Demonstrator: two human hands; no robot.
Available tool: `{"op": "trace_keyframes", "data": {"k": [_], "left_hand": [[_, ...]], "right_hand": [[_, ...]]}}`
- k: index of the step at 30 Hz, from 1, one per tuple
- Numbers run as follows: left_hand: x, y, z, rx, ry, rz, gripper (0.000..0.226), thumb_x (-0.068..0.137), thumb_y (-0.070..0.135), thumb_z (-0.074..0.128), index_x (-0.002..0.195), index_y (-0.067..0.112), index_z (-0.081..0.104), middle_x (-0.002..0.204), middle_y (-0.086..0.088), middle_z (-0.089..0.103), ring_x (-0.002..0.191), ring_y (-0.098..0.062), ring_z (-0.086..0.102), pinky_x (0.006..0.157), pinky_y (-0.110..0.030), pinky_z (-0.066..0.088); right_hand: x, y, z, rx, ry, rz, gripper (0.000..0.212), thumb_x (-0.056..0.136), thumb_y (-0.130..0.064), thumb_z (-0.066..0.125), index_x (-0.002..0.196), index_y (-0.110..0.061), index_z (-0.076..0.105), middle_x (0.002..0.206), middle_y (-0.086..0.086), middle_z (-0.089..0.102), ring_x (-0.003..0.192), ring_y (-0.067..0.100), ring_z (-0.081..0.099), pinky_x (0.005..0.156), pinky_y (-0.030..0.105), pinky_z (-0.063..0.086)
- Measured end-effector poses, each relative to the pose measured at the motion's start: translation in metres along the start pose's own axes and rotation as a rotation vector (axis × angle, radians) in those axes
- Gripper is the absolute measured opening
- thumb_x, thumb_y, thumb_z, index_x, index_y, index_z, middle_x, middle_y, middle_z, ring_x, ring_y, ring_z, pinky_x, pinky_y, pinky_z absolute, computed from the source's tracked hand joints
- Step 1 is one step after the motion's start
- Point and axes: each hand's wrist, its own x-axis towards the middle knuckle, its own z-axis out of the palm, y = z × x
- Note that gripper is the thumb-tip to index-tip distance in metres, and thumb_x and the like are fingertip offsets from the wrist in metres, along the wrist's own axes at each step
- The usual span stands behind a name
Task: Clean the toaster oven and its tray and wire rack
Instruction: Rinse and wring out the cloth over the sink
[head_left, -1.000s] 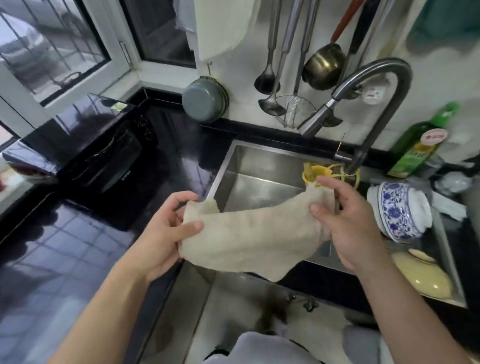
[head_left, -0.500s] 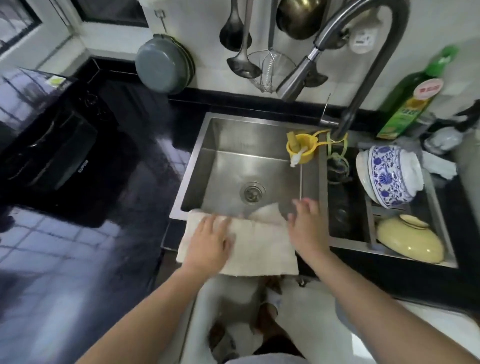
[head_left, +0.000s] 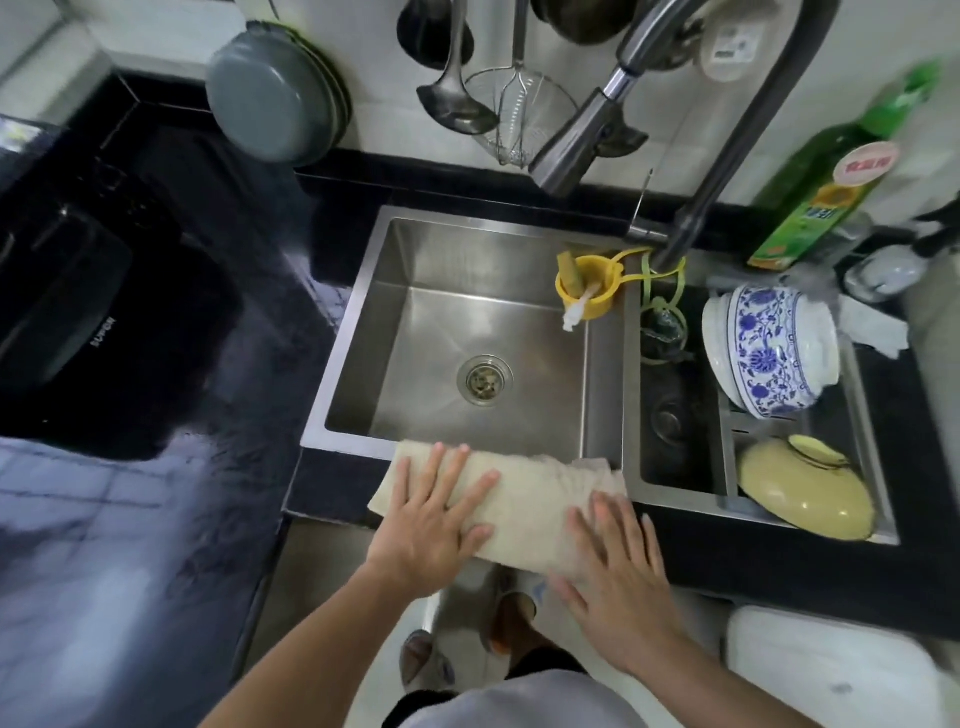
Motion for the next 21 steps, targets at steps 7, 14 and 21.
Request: {"op": "trace_keyframes", "data": {"k": [7,14,21], "left_hand": [[-0.023,-0.017,0.007,-0.074,0.006,-0.290,0.070,0.105,0.069,0.016,0.167,0.037,0.005,0.174,-0.014,-0.003,0.160,-0.040,-0.006,0.123,-0.065,-0.002],[-0.027,-0.007,0.009,-0.079,0.008,-0.386,0.071,0.105,0.070,0.013,0.165,0.039,-0.006,0.172,-0.015,-0.011,0.158,-0.039,-0.020,0.123,-0.060,-0.014],[-0.018,-0.008,-0.017,-0.133,-0.168,-0.396,0.073,0.098,0.072,0.013,0.161,0.044,-0.012,0.172,-0.013,-0.018,0.156,-0.041,-0.021,0.116,-0.058,-0.030]], "right_hand": [[0.069,-0.021,-0.023,-0.017,-0.022,-0.242,0.073,0.101,-0.063,0.011,0.159,-0.025,-0.010,0.166,0.005,-0.018,0.152,0.028,-0.019,0.124,0.049,-0.005],[0.078,-0.008,-0.019,-0.054,-0.010,-0.316,0.072,0.100,-0.067,0.008,0.160,-0.028,-0.007,0.168,0.005,-0.007,0.154,0.028,-0.010,0.121,0.047,-0.004],[0.070,-0.016,-0.038,0.039,-0.102,-0.288,0.069,0.102,-0.058,0.014,0.159,-0.029,-0.009,0.168,0.003,-0.010,0.154,0.026,-0.010,0.124,0.045,-0.006]]}}
